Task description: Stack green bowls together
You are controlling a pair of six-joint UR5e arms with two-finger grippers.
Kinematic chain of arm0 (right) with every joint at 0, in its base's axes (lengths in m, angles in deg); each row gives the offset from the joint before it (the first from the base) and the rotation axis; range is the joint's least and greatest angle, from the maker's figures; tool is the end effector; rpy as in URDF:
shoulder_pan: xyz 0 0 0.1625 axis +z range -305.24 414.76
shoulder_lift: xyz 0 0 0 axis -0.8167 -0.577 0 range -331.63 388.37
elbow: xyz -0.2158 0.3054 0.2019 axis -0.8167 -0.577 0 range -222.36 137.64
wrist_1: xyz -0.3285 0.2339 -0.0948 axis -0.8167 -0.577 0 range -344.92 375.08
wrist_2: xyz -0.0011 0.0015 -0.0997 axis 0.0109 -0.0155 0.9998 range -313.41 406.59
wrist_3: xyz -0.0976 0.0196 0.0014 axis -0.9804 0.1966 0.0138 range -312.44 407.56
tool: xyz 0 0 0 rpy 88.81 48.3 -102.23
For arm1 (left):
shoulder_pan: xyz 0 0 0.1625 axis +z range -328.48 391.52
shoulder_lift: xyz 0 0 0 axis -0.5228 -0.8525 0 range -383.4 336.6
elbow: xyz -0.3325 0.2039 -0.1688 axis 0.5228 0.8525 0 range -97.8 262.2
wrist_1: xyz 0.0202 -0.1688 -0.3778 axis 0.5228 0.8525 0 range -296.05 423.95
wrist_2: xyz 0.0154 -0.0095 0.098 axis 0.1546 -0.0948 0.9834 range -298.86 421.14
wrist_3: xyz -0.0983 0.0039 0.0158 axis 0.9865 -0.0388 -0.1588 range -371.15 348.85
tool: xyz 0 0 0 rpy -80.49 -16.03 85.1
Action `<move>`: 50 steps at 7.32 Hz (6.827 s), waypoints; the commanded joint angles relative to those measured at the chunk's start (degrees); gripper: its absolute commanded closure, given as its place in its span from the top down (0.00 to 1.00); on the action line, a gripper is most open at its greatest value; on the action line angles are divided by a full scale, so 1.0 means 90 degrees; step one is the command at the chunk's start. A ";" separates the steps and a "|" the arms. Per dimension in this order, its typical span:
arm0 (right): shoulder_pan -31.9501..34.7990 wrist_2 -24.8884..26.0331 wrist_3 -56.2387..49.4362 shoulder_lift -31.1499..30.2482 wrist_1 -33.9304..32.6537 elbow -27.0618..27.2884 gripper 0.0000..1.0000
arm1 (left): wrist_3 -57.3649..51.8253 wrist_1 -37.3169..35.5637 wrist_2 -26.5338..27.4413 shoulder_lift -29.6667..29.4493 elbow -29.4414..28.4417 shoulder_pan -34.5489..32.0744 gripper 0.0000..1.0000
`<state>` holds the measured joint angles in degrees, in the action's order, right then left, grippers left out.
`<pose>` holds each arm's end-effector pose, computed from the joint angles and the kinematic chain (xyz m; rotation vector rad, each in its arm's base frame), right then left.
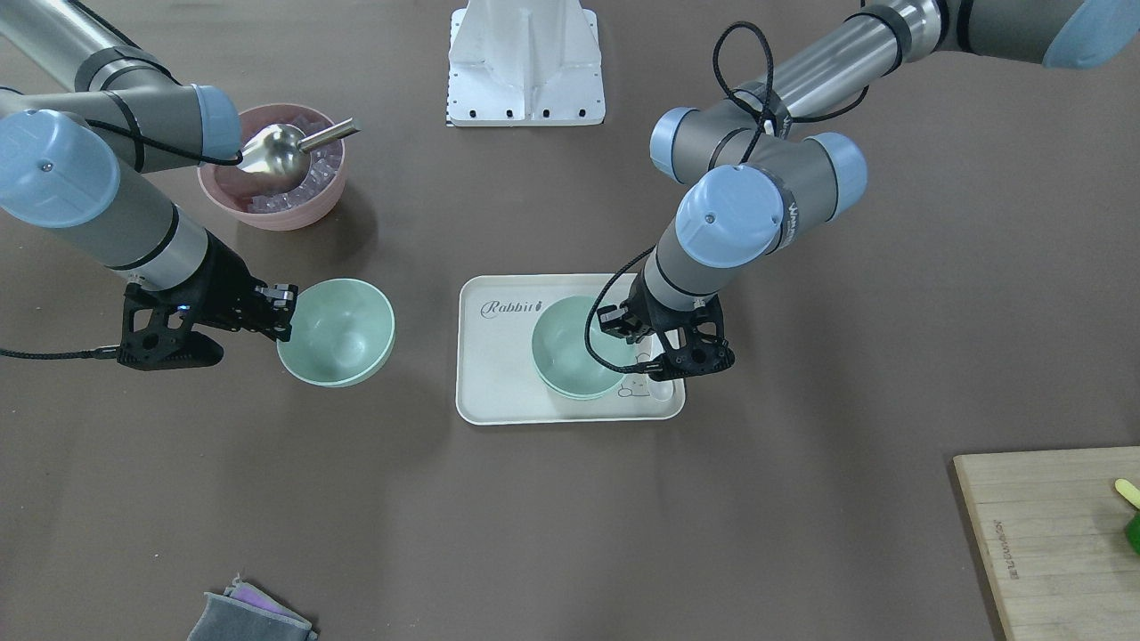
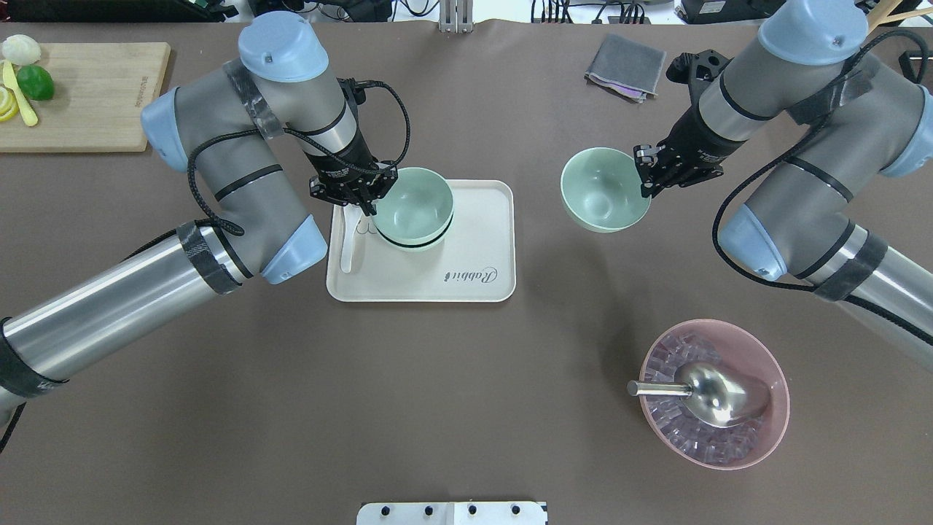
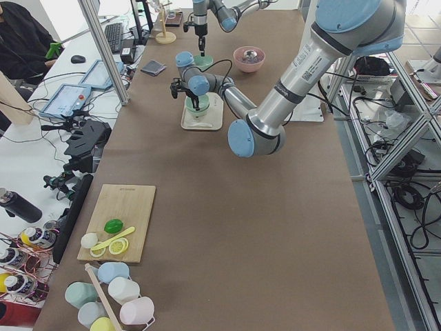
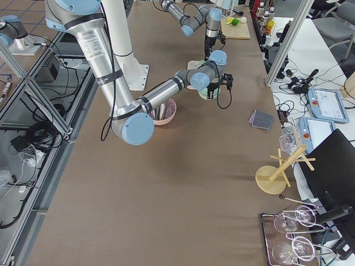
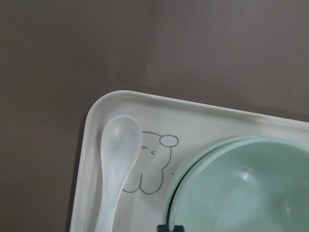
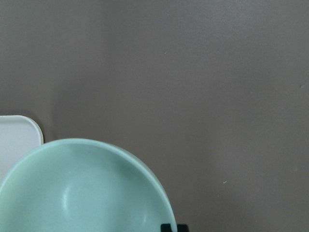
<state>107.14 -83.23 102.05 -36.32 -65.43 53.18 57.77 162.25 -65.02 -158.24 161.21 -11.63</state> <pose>-0.3379 -0.5525 0.3393 -0.0107 -0.9453 0.0276 0.4985 -0.5695 0.2381 -0.1320 0.9203 -0.1251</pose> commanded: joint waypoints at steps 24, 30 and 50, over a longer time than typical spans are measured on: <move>-0.1269 0.1015 0.1182 0.2744 -0.0703 -0.1346 0.00 | -0.1428 -0.0424 -0.0308 0.1710 0.2148 -0.1260 0.98; -0.1445 0.1025 0.1201 0.3076 -0.0616 -0.1797 0.00 | -0.1428 -0.0424 -0.0308 0.1720 0.2139 -0.1279 0.98; -0.1631 0.1357 0.1338 0.3184 -0.0146 -0.2353 0.00 | -0.1418 -0.0424 -0.0299 0.1720 0.2061 -0.1260 0.98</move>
<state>92.47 -71.01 114.08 -7.71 -66.75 32.08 44.94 158.43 -67.71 -142.76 179.76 -22.97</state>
